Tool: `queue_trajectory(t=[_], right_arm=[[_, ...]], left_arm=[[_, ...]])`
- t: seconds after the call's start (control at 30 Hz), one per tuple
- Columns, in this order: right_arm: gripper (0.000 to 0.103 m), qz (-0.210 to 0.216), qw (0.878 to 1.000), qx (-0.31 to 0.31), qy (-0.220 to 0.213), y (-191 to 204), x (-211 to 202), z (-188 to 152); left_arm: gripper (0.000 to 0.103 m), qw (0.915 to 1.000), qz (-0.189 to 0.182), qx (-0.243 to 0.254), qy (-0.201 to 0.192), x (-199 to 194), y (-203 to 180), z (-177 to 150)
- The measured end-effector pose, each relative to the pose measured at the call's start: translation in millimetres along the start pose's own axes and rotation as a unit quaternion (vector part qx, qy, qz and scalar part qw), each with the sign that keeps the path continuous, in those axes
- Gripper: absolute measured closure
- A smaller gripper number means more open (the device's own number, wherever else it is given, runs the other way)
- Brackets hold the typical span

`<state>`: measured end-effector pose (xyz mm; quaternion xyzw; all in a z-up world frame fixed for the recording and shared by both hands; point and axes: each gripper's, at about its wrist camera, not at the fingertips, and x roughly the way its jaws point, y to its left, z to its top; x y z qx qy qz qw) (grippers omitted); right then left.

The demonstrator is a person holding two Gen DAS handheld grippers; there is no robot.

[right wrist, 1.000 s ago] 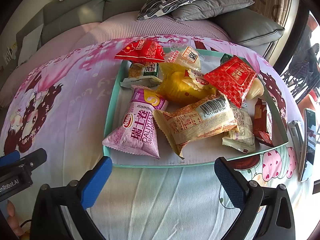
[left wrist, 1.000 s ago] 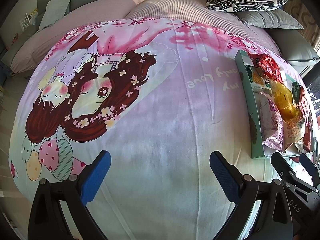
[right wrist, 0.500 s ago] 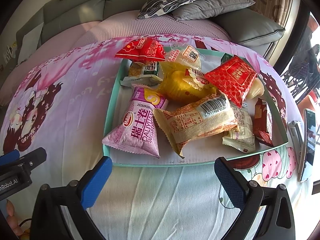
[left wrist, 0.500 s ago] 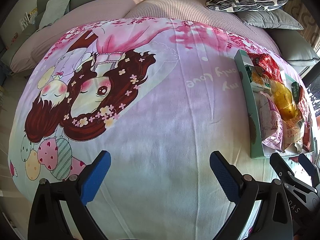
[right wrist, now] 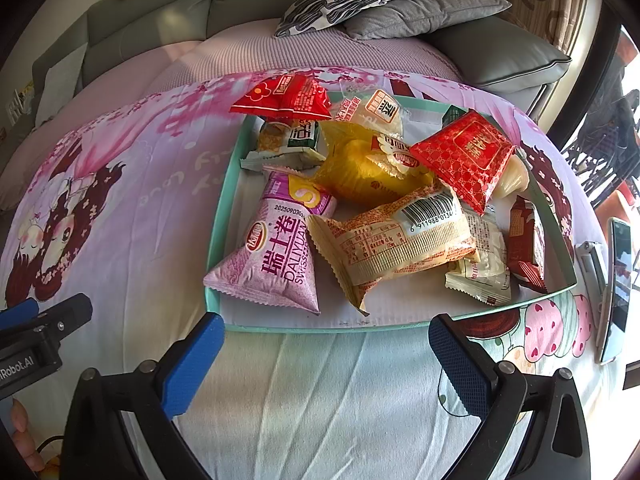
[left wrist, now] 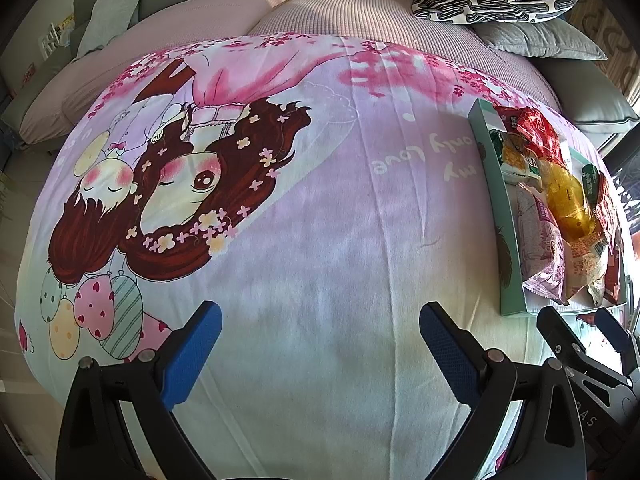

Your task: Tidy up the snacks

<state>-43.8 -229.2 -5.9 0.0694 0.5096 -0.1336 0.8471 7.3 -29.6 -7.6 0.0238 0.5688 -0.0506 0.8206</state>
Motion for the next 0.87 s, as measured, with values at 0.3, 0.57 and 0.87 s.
queue_trajectory(t=[0.3, 0.57, 0.87], right_arm=[[0.000, 0.000, 1.000, -0.001, 0.000, 0.1, 0.3, -0.2], [0.000, 0.000, 1.000, -0.001, 0.001, 0.4, 0.5, -0.1], [0.000, -0.001, 1.000, -0.001, 0.001, 0.6, 0.7, -0.2]], left_arm=[[0.004, 1.0000, 0.000, -0.001, 0.000, -0.1, 0.0, -0.3], [0.004, 1.0000, -0.001, -0.001, 0.000, 0.2, 1.0, 0.1], [0.004, 0.9998, -0.001, -0.007, -0.020, -5.8, 2.9, 0.2]])
